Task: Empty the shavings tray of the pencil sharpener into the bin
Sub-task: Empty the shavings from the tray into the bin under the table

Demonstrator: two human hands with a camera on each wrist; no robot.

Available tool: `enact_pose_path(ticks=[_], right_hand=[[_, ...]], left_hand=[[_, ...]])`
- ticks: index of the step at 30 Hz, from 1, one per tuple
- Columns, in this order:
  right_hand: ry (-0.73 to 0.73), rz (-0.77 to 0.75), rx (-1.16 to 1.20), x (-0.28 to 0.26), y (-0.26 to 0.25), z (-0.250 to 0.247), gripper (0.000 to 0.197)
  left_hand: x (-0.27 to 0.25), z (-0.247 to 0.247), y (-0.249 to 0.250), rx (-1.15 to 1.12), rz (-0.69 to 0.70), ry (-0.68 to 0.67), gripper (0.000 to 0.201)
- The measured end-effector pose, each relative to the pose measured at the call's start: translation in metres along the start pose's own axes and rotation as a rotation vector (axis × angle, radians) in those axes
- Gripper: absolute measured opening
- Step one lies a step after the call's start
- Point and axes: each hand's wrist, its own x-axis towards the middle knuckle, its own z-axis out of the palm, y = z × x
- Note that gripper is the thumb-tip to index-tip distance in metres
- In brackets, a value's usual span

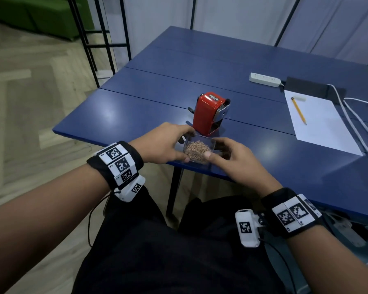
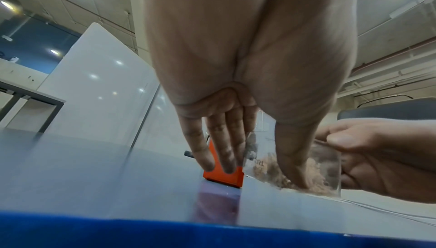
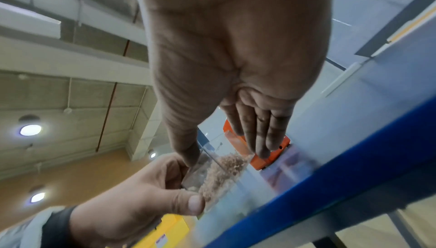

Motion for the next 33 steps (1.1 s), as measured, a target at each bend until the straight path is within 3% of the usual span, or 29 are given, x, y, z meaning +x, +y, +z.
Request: enact_pose_path(ticks=[5, 11, 22, 33], right_hand=[[-0.131, 0.065, 0.379, 0.011, 0.0, 0.006, 0.03], [-0.325, 0.117, 0.595, 0.015, -0.029, 0.031, 0.029], [-0.719, 0.227, 0.731, 0.038, -0.052, 0.101, 0.04], [-0.767, 0.476, 0.65, 0.086, -0.041, 0.229, 0.027]], left_hand=[[-0.023, -0.014, 0.001, 0.045, -0.037, 0.036, 0.071], [-0.064, -0.027, -0.005, 0.083, -0.113, 0.069, 0.074], [-0.142, -0.029, -0.049, 0.058, -0.331, 0.056, 0.075], [-0.179, 0.029, -0.168, -0.126, -0.481, 0.012, 0.077]])
